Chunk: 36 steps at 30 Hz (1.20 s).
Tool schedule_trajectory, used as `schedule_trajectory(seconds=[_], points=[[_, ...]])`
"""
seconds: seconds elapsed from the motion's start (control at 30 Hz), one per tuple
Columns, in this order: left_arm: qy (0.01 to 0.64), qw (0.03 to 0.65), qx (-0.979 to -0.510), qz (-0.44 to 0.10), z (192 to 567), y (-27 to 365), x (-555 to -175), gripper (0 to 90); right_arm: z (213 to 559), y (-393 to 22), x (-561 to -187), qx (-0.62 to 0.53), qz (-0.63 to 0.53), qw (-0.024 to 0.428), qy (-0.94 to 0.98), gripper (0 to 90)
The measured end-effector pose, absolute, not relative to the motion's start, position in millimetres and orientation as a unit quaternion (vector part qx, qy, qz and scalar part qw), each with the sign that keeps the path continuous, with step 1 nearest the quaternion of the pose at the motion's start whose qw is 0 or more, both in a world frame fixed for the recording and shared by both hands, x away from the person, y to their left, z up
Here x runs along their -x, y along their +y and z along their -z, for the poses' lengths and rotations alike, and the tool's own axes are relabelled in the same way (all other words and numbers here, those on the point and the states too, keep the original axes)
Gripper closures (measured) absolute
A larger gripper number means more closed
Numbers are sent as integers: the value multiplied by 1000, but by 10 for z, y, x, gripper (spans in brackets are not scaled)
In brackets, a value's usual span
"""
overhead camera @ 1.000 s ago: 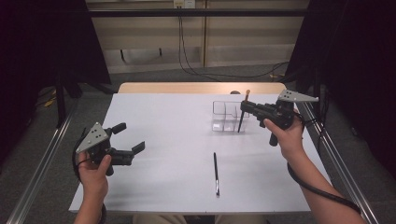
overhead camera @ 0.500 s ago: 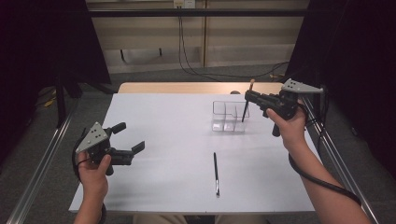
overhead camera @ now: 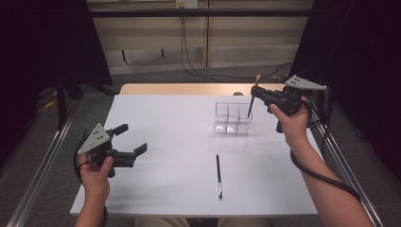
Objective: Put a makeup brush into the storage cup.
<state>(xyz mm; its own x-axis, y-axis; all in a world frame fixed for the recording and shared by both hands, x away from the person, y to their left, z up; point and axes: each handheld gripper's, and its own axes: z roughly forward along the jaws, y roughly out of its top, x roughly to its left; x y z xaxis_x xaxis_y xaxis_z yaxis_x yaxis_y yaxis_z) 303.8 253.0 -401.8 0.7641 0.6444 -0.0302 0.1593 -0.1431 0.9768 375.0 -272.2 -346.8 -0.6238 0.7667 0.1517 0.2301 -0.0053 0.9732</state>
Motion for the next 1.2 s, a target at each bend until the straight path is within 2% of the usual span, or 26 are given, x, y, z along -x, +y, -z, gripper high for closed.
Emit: schedule_trajectory(seconds=[1.2], points=[[270, 590, -734, -203, 4030, 2482, -3052, 0, 3657, -2692, -4022, -398, -580, 248, 666, 838]])
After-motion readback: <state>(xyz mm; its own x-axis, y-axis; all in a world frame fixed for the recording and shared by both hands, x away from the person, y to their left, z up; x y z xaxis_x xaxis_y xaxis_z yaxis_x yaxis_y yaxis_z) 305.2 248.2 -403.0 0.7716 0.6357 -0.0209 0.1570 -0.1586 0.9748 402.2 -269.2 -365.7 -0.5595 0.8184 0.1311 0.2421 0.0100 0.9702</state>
